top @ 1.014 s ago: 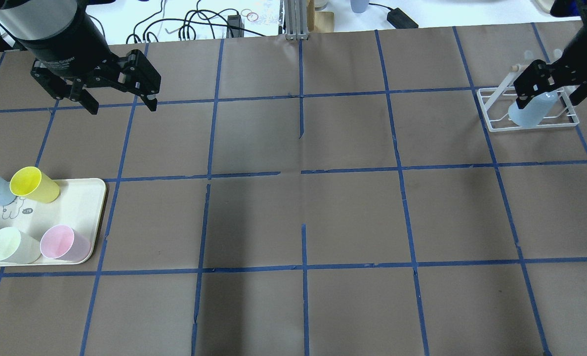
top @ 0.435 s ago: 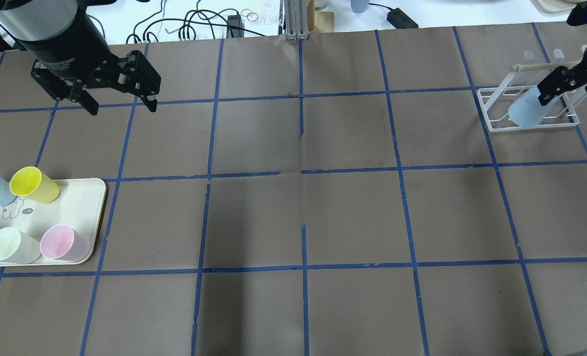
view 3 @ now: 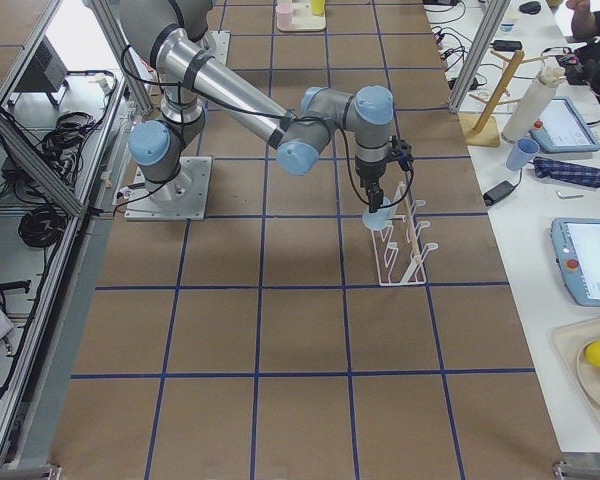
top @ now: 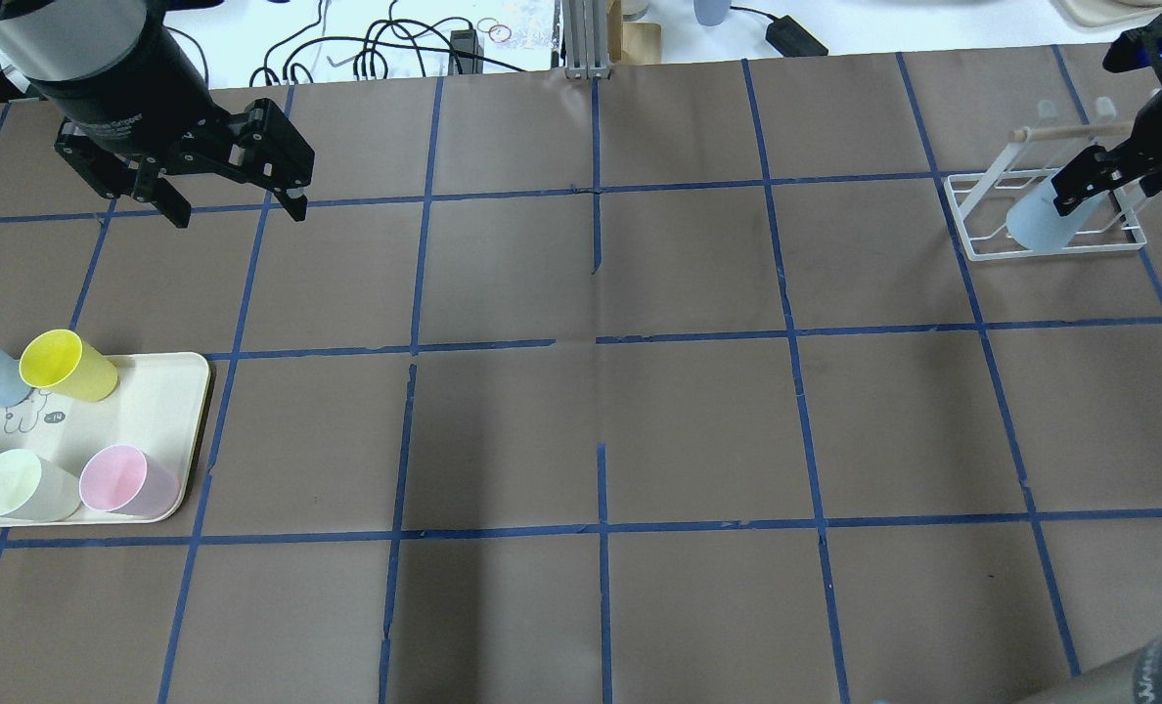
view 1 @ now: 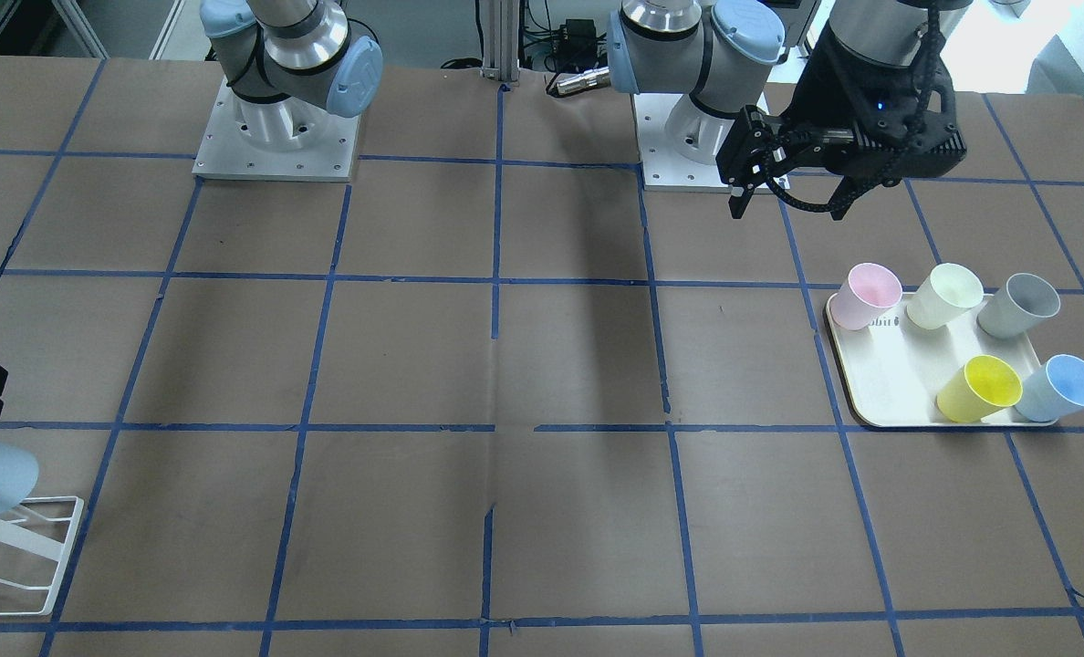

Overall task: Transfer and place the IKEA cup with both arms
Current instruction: 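Lower the right gripper onto the light blue cup and close on it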

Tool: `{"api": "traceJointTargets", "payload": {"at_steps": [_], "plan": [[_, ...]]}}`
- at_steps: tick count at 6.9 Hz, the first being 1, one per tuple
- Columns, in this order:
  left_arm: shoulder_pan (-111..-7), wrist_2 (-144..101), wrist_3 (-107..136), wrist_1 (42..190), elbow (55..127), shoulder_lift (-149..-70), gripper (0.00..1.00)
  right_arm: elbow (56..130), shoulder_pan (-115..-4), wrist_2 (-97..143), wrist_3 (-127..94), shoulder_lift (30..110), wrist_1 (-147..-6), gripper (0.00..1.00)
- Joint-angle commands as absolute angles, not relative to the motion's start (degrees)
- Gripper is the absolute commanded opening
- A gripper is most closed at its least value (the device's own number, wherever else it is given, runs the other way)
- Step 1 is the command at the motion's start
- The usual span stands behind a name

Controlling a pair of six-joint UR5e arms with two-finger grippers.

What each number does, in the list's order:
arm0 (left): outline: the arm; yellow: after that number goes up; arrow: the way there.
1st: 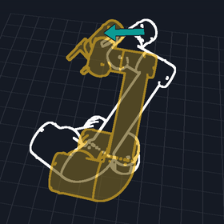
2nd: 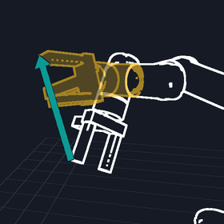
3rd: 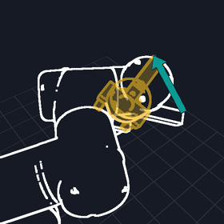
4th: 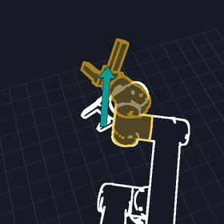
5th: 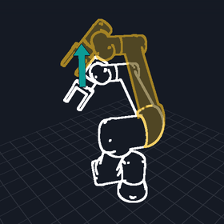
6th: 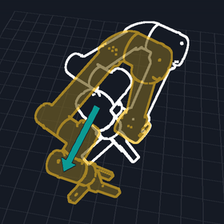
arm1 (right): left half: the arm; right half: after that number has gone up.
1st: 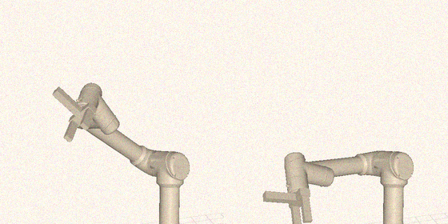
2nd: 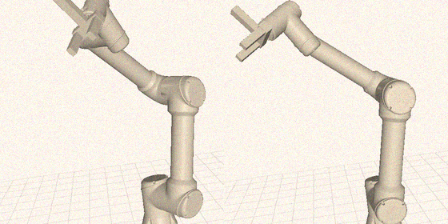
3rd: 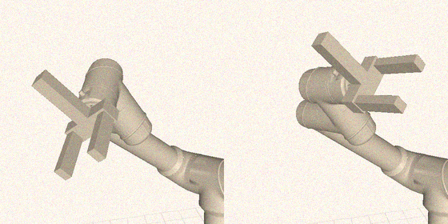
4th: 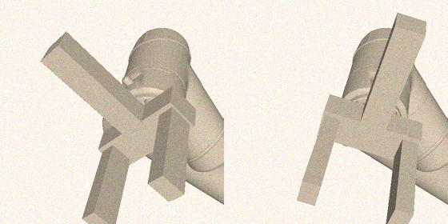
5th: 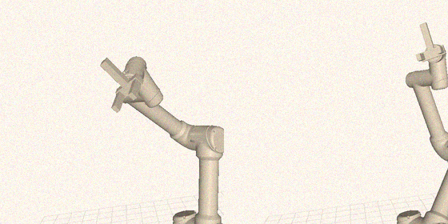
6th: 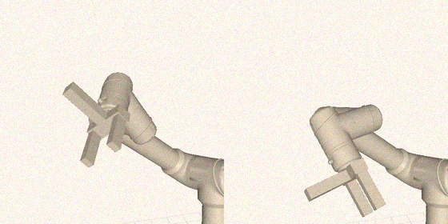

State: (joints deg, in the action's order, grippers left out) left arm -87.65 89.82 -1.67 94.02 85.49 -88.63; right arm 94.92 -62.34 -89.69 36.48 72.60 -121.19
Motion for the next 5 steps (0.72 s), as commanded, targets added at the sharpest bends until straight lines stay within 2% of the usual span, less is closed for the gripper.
{"api": "traceJointTargets", "payload": {"at_steps": [1,5], "plan": [[-87.6,89.8,-1.7,94.0,85.5,-88.5,1.0,94.9,-62.3,-87.5,36.6,70.1,-124.7,1.0],[-87.5,89.7,-1.3,94.1,85.4,-88.6,1.0,95.0,-62.4,-87.4,36.3,69.4,-125.6,1.0]]}}
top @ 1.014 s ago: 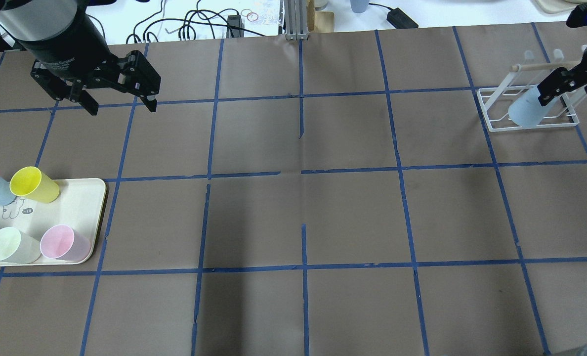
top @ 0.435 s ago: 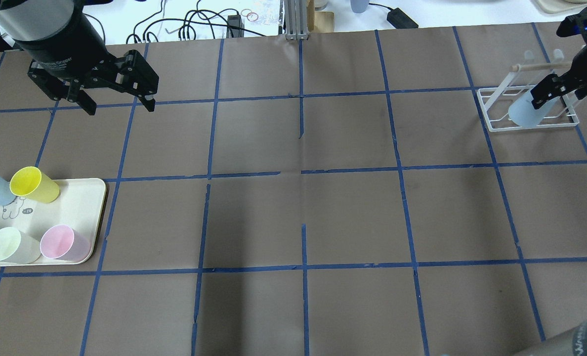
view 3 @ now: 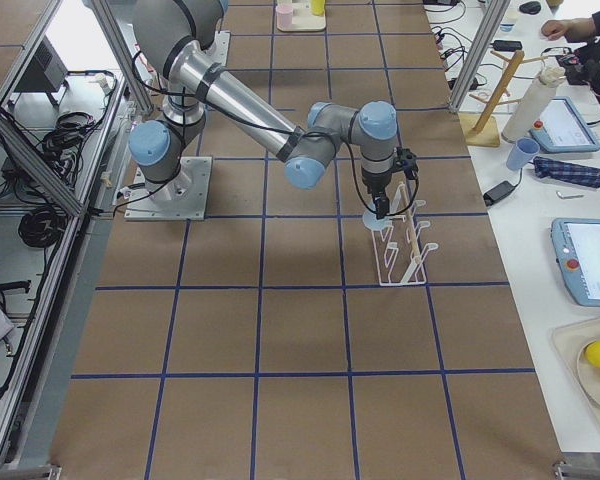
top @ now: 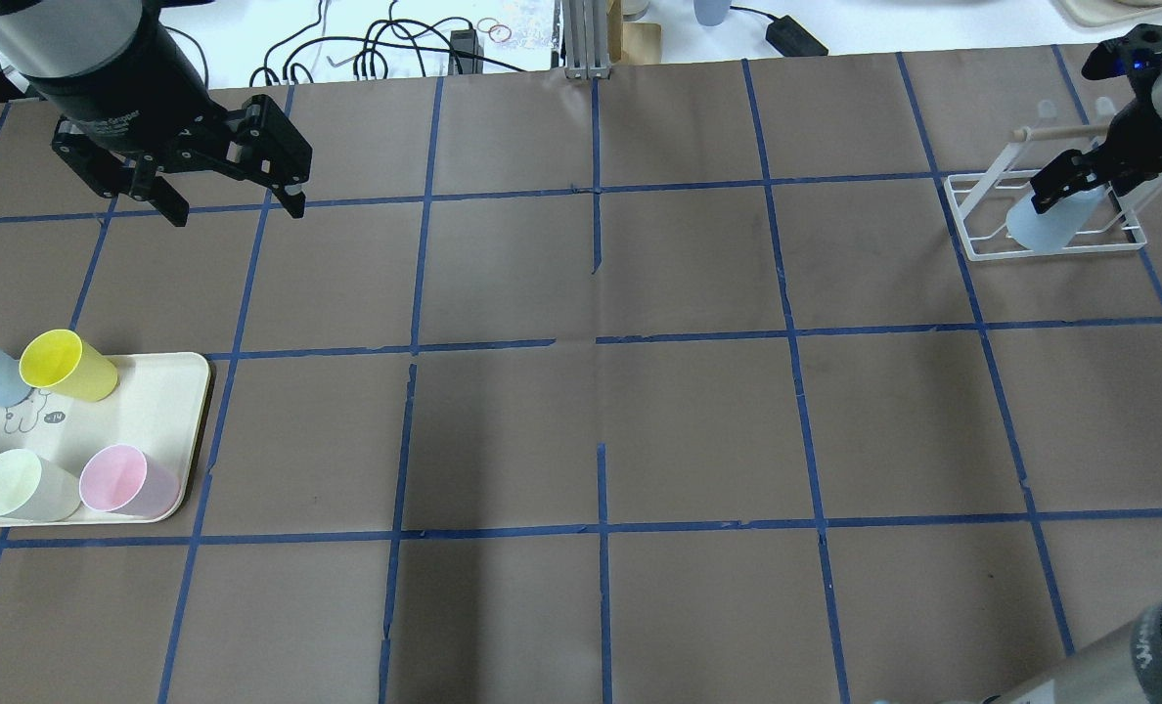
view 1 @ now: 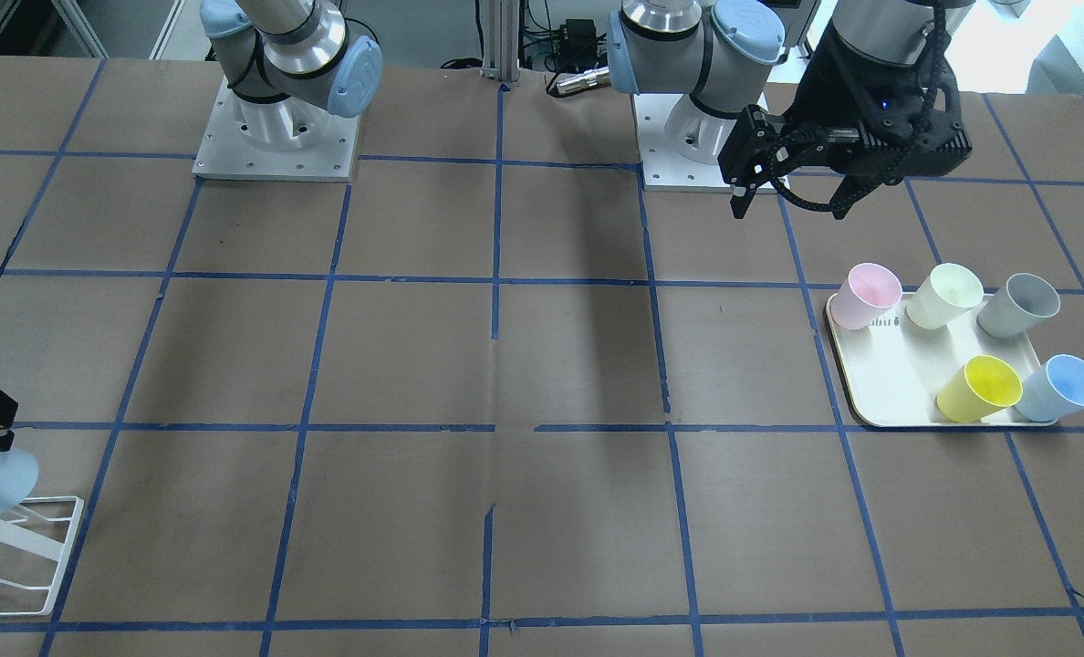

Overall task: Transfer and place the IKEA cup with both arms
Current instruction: 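Lower the right gripper onto the light blue cup and close on it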

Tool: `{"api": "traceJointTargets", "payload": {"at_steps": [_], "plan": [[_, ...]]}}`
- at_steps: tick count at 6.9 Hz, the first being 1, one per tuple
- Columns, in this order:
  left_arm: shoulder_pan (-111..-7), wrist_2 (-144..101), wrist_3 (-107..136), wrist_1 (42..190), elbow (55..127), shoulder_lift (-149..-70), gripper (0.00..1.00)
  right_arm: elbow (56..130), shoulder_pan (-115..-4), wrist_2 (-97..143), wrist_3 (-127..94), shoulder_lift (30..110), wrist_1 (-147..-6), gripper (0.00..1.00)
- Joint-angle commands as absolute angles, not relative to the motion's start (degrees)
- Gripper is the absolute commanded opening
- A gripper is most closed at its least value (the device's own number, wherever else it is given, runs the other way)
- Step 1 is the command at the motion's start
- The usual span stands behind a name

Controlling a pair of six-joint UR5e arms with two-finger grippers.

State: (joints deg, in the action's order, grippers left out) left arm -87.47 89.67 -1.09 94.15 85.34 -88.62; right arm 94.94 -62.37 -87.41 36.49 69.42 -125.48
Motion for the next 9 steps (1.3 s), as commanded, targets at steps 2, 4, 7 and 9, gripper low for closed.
{"api": "traceJointTargets", "payload": {"at_steps": [2,4,7,9], "plan": [[-87.5,89.9,-1.4,94.0,85.4,-88.7,1.0,94.9,-62.4,-87.5,36.5,68.8,-125.6,1.0],[-87.4,89.9,-1.7,94.0,85.5,-88.7,1.0,94.9,-62.4,-87.4,36.4,68.8,-126.1,0.97],[-87.4,89.8,-1.0,93.9,85.4,-88.9,1.0,94.9,-62.4,-87.4,36.5,67.9,-126.5,0.84],[-87.4,89.9,-1.5,93.0,85.4,-88.9,1.0,94.9,-62.5,-87.4,36.5,67.9,-126.8,0.83]]}}
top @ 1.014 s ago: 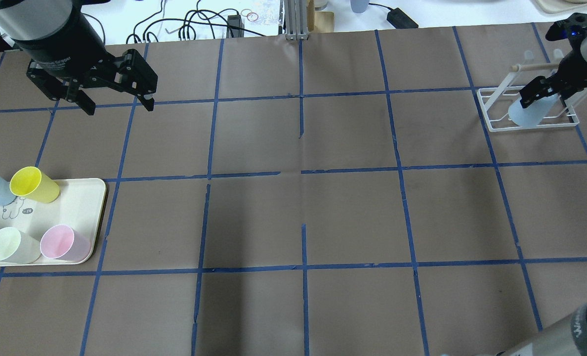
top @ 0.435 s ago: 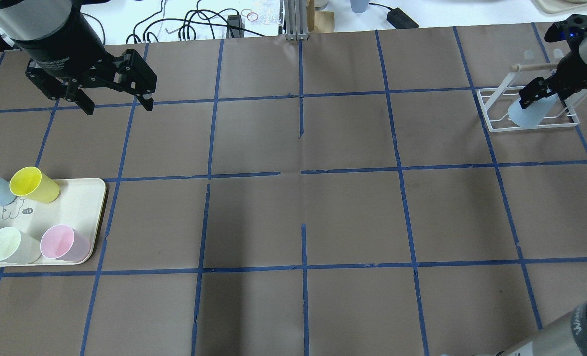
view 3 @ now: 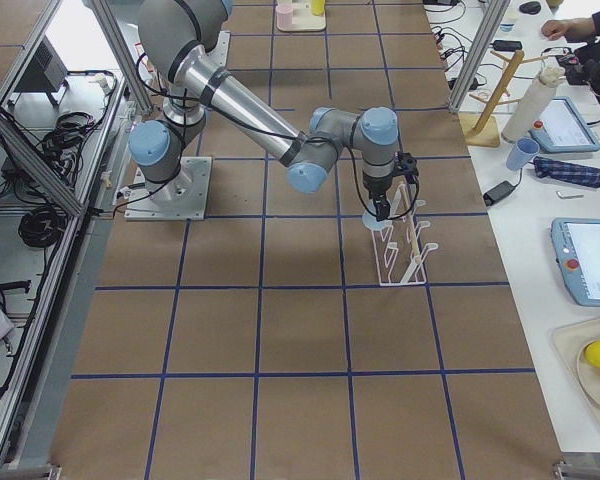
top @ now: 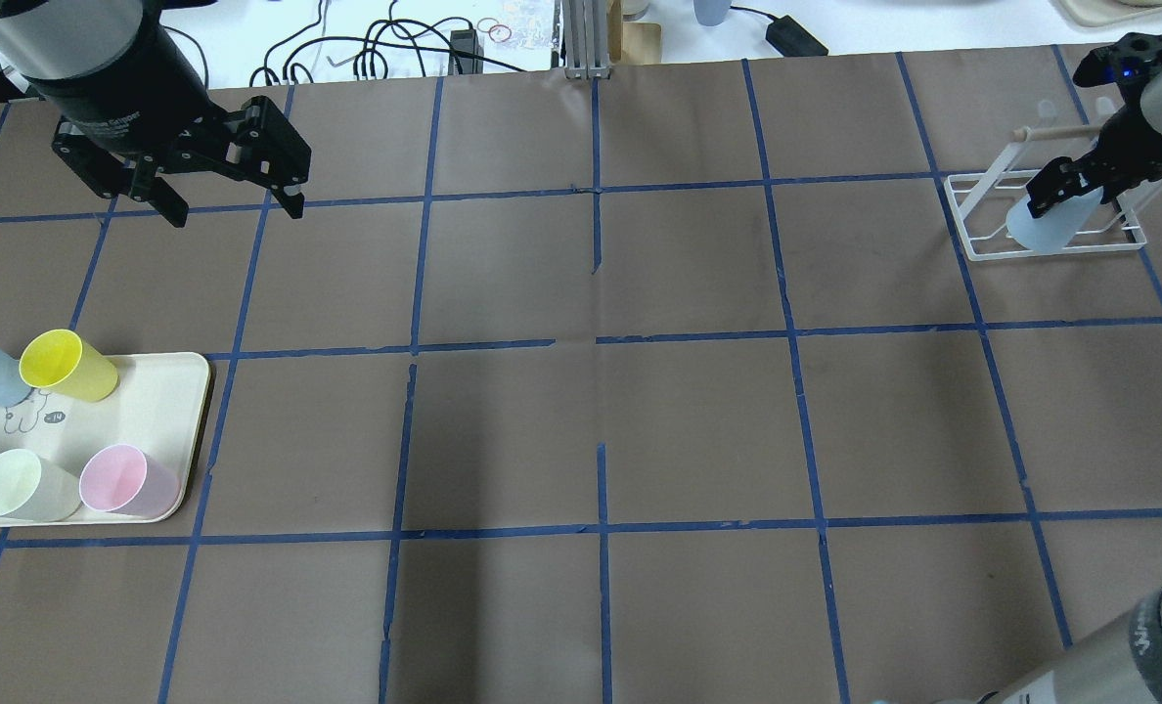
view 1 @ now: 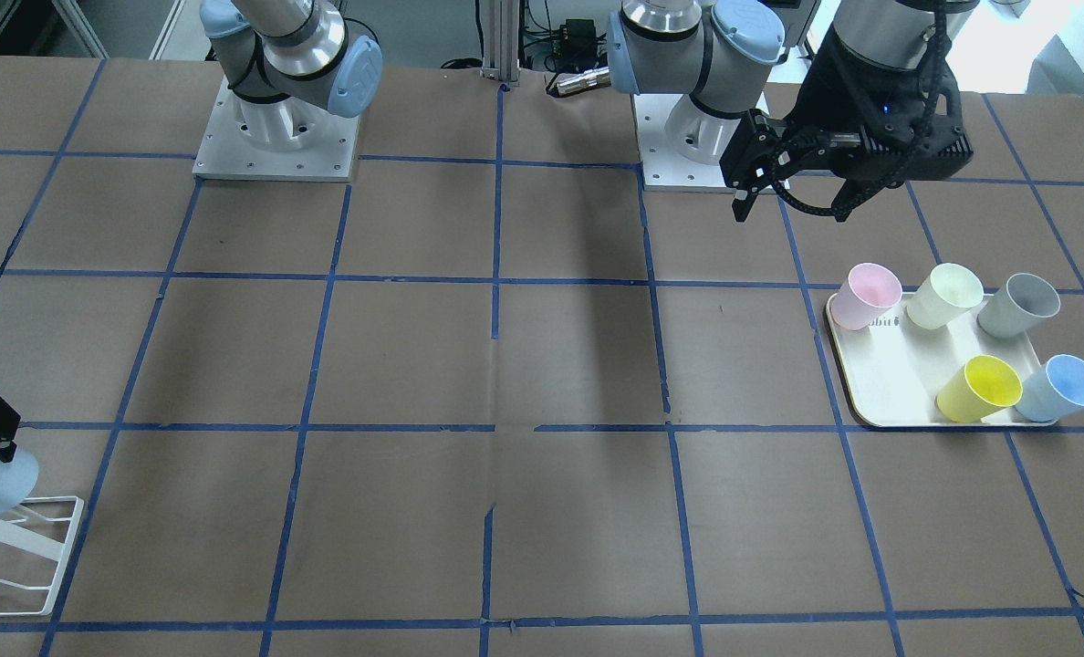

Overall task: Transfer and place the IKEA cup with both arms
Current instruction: 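Lower the right gripper onto the light blue cup and close on it, then lift the light blue cup up off the wire rack with the right gripper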

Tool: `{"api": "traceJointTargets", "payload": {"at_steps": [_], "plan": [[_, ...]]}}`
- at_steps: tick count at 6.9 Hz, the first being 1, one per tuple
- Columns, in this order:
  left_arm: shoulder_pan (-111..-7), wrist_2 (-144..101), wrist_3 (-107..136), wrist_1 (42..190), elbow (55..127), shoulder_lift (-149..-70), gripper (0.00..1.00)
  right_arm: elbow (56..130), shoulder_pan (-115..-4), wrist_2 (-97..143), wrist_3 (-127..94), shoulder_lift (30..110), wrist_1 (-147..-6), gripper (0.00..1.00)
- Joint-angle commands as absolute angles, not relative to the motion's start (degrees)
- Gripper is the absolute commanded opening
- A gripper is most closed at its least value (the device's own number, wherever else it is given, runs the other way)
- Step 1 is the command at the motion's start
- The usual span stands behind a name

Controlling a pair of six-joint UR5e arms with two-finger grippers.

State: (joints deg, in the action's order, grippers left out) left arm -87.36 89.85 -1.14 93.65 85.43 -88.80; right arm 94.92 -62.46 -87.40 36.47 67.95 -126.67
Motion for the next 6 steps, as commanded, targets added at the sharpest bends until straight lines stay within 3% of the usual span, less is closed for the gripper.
{"api": "traceJointTargets", "payload": {"at_steps": [1,2,4,5,6], "plan": [[-87.4,89.8,-1.1,92.8,85.4,-88.8,1.0,94.9,-62.5,-87.4,36.6,67.9,-126.8,0.71],[-87.4,89.8,-1.1,92.9,85.4,-88.9,1.0,94.9,-62.5,-87.4,36.6,67.9,-126.8,0.48],[-87.4,89.7,-1.1,92.9,85.4,-88.7,1.0,94.7,-62.5,-87.4,36.7,68.2,-126.8,0.17],[-87.4,89.7,-1.1,92.9,85.4,-88.7,1.0,93.8,-62.5,-87.5,36.7,68.3,-126.6,0.03],[-87.4,89.8,-1.2,92.9,85.4,-88.7,1.0,92.8,-62.7,-87.5,36.8,68.5,-126.1,0.0]]}}
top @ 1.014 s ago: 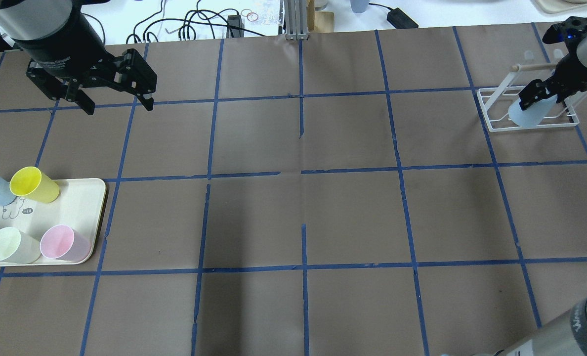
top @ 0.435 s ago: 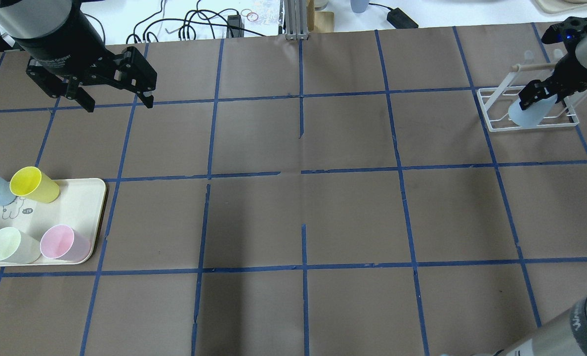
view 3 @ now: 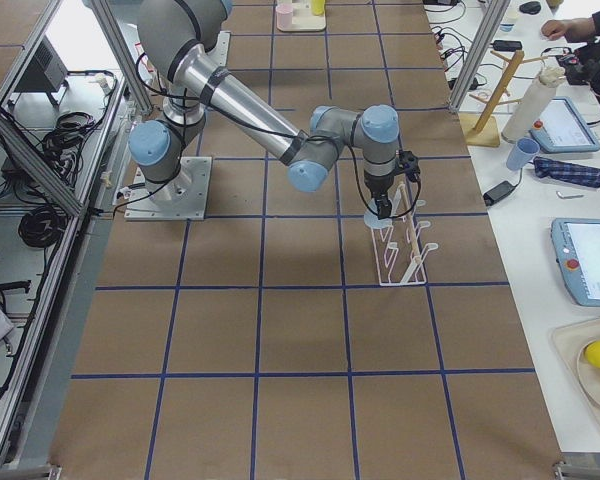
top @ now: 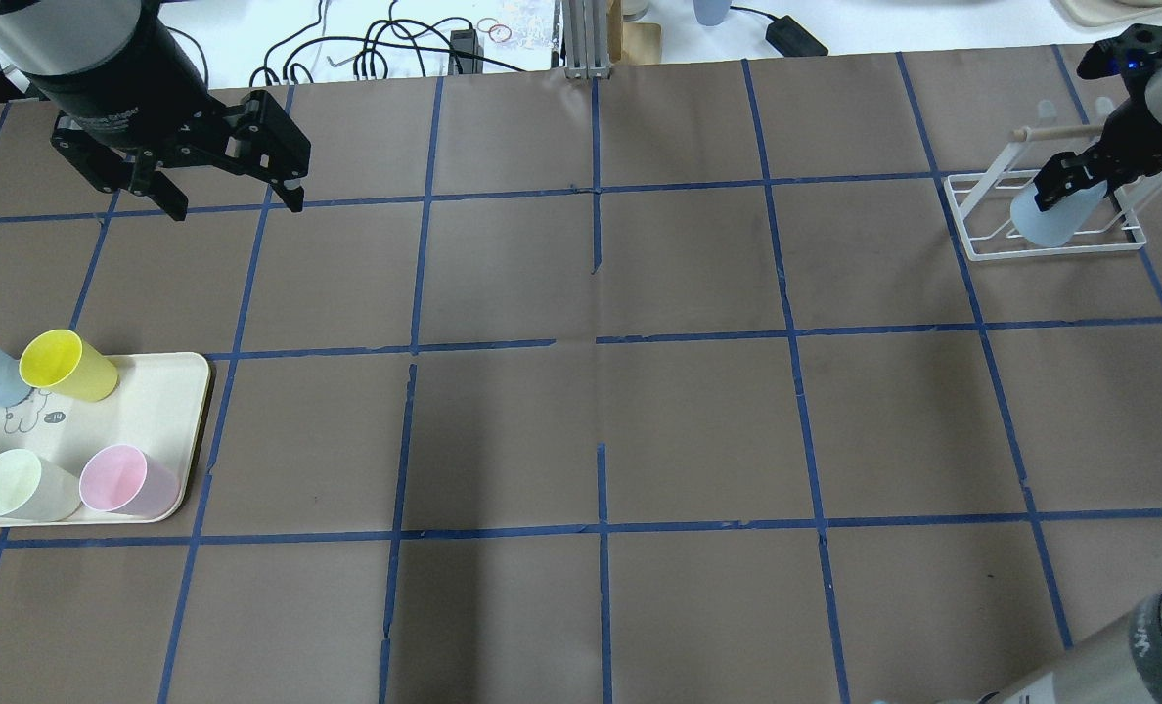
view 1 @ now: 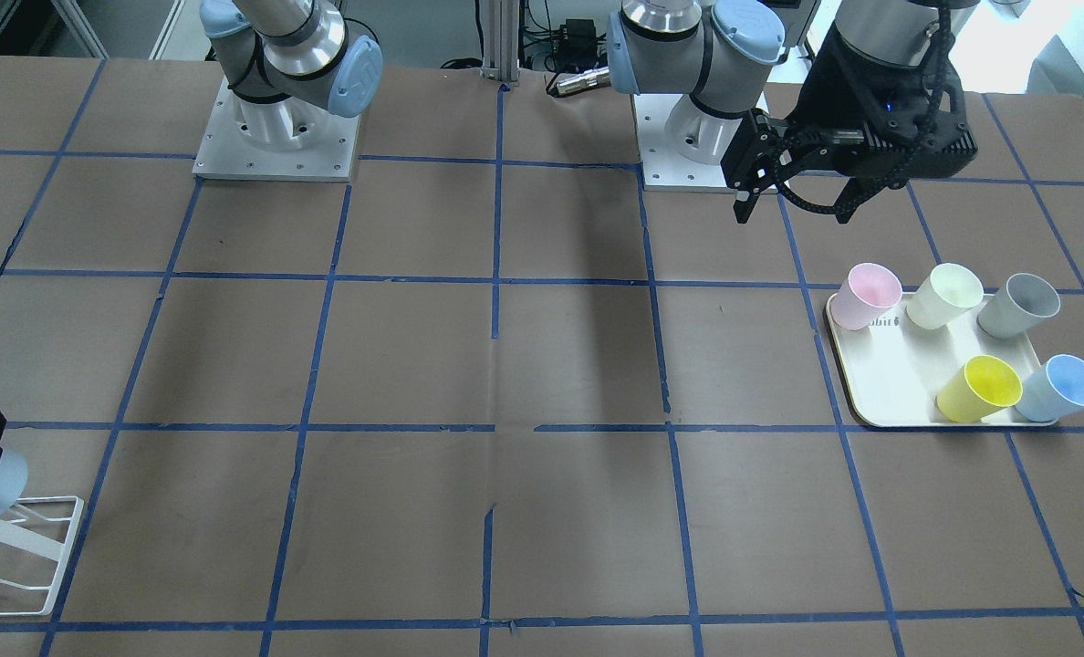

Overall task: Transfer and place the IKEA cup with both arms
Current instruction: 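Lift the light blue cup up off the wire rack with the right gripper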

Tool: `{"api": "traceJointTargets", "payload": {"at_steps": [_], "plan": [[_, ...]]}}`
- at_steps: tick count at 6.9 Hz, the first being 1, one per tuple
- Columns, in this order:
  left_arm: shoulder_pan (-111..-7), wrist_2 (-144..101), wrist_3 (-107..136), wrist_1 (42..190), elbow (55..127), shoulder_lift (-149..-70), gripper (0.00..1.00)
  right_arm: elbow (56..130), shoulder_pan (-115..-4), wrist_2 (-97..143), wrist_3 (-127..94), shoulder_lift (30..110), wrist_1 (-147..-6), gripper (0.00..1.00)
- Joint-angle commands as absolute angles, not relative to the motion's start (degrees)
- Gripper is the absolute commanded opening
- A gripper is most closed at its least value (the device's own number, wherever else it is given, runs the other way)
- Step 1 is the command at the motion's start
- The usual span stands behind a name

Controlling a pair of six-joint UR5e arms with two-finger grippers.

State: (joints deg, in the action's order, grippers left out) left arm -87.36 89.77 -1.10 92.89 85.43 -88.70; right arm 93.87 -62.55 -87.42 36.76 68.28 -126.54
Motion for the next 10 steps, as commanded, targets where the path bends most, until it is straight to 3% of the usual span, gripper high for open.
{"api": "traceJointTargets", "payload": {"at_steps": [1,7,10], "plan": [[-87.4,89.8,-1.2,92.9,85.5,-88.8,1.0,91.9,-62.8,-87.5,36.8,68.6,-125.9,0.0],[-87.5,89.7,-1.6,93.6,85.4,-87.5,1.0,90.4,-63.3,-87.2,36.9,81.2,-115.1,0.0],[-87.3,87.0,-2.5,93.6,85.5,-87.5,1.0,89.6,-75.0,-80.9,32.6,82.0,-109.9,0.0]]}}
